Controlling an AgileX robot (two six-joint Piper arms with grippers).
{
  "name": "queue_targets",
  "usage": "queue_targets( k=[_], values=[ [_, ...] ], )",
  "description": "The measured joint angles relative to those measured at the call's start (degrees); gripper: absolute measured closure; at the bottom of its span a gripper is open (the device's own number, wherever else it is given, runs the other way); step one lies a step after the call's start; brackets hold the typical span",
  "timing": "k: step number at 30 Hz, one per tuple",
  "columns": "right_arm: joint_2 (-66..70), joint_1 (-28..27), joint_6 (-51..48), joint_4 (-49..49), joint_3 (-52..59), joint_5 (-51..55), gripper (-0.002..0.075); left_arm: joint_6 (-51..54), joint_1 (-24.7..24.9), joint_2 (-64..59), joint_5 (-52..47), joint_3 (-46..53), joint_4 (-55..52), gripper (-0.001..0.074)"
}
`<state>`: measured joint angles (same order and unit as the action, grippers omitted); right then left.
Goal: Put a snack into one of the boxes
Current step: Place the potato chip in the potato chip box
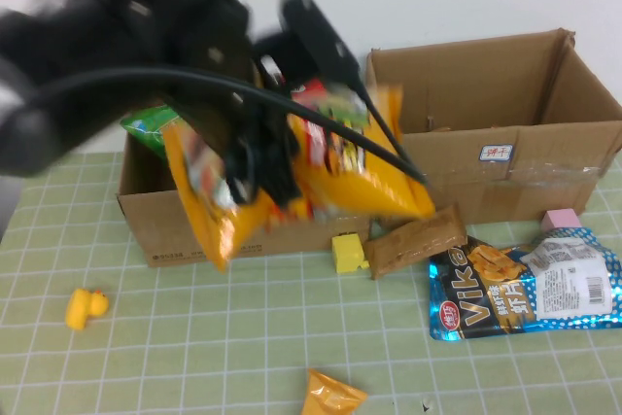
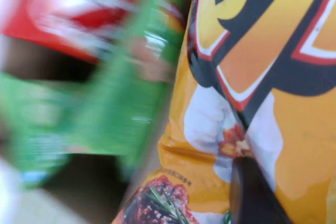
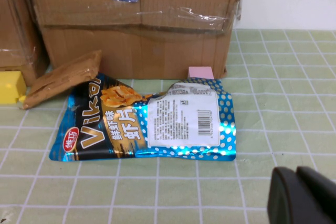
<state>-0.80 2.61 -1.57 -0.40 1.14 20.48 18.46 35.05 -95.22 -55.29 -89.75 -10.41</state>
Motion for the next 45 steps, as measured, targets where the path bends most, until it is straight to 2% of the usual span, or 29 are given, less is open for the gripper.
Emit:
queue_targets(
  k=[4,9,18,25,31,33,37,39,42,45],
  values=[
    [0.0,0.0,0.0,0.0,0.0,0.0,0.0728,-1.06,-0.12,4.26,3.55,-2.11,-5.94,0.0497],
    [0.0,0.0,0.0,0.0,0.0,0.0,0.0728,-4.15,-3.4,2.62,12.01,-4.11,-10.34,0.0497],
    [0.0,0.0,0.0,0.0,0.0,0.0,0.0728,-4.65,-11.49,-12.58,17.38,-9.49,-10.95,0.0497],
    [0.0,0.0,0.0,0.0,0.0,0.0,0.0728,-4.16,-12.59,-25.11,24.24,-10.9,-15.1,0.0498],
    [0.0,0.0,0.0,0.0,0.0,0.0,0.0728,-4.16,-13.59,-27.26,25.52,-11.86,-14.71,0.0497],
    [0.0,0.0,0.0,0.0,0.0,0.0,0.0728,-4.16,-13.68,-27.26,25.52,-11.86,-14.68,0.0437],
    [0.0,0.0,0.0,0.0,0.0,0.0,0.0728,-6.93,-13.68,-27.26,23.38,-11.97,-14.68,0.0206],
    [0.0,0.0,0.0,0.0,0.0,0.0,0.0728,-7.82,-13.68,-26.77,19.99,-12.79,-14.8,0.0141],
    [0.0,0.0,0.0,0.0,0.0,0.0,0.0728,-8.46,-13.68,-24.25,13.86,-14.72,-15.19,0.0101],
    [0.0,0.0,0.0,0.0,0.0,0.0,0.0728,-8.72,-13.47,-19.88,10.17,-15.9,-15.31,0.0093]
  ],
)
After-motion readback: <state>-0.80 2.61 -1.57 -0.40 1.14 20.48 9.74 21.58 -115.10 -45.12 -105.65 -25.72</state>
